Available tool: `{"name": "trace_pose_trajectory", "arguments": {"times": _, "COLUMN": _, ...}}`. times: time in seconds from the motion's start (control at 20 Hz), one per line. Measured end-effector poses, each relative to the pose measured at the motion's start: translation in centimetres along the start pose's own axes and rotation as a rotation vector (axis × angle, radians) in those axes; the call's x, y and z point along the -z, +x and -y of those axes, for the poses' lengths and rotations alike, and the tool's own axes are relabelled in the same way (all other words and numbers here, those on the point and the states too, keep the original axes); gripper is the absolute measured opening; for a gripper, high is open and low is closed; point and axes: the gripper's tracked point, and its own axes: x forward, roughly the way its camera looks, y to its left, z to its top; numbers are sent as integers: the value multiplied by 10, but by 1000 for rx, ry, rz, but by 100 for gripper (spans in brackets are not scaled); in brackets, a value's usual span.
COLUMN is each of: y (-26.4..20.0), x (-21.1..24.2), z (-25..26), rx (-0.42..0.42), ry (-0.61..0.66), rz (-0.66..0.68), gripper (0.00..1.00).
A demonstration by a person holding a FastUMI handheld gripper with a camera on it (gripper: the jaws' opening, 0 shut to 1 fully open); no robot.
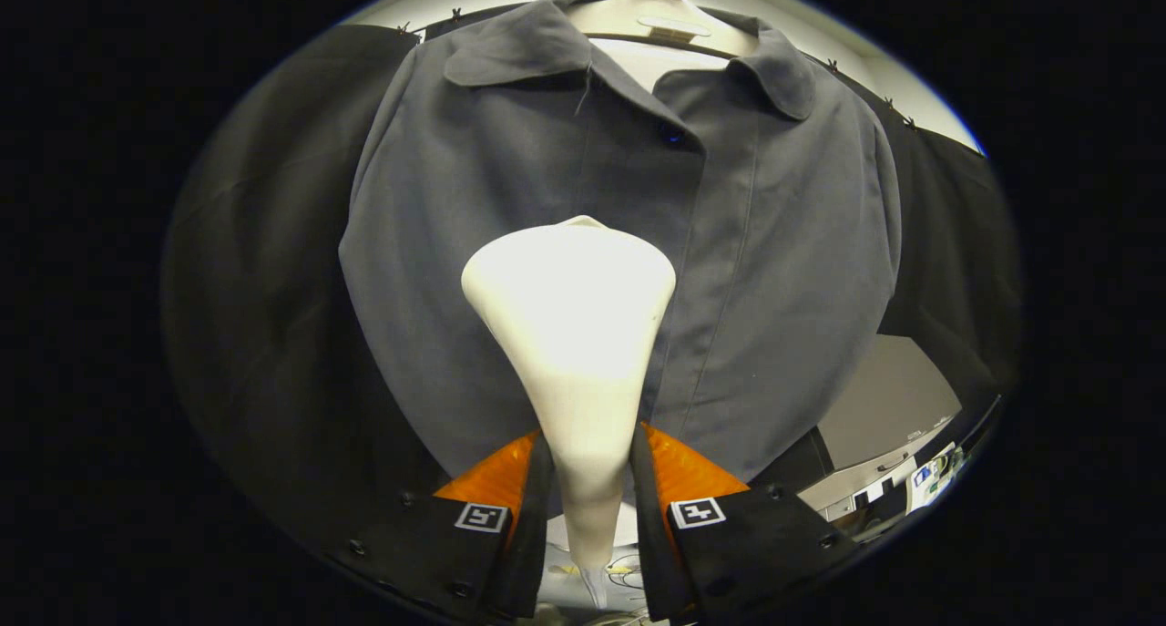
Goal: Iron the clothes twice with a garment steamer, once on the left side and once on the right side.
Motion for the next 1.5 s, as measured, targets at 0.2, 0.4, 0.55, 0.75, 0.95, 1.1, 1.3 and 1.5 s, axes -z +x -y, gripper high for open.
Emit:
{"name": "trace_pose_trajectory", "arguments": {"times": 0.2, "y": 8, "x": 32, "z": -3, "rx": -6, "ry": -3, "rz": -52, "gripper": 51}}
{"name": "trace_pose_trajectory", "arguments": {"times": 0.4, "y": 18, "x": 48, "z": -12, "rx": 0, "ry": -12, "rz": -74, "gripper": 51}}
{"name": "trace_pose_trajectory", "arguments": {"times": 0.55, "y": 20, "x": 56, "z": -15, "rx": 1, "ry": -23, "rz": -78, "gripper": 51}}
{"name": "trace_pose_trajectory", "arguments": {"times": 0.75, "y": 22, "x": 76, "z": -24, "rx": -9, "ry": -62, "rz": -96, "gripper": 51}}
{"name": "trace_pose_trajectory", "arguments": {"times": 0.95, "y": 34, "x": 106, "z": -33, "rx": -27, "ry": -83, "rz": -151, "gripper": 51}}
{"name": "trace_pose_trajectory", "arguments": {"times": 1.1, "y": 42, "x": 130, "z": -39, "rx": -51, "ry": -100, "rz": -190, "gripper": 51}}
{"name": "trace_pose_trajectory", "arguments": {"times": 1.3, "y": 48, "x": 153, "z": -45, "rx": -70, "ry": -127, "rz": -230, "gripper": 51}}
{"name": "trace_pose_trajectory", "arguments": {"times": 1.5, "y": 53, "x": 175, "z": -49, "rx": -86, "ry": -143, "rz": -262, "gripper": 51}}
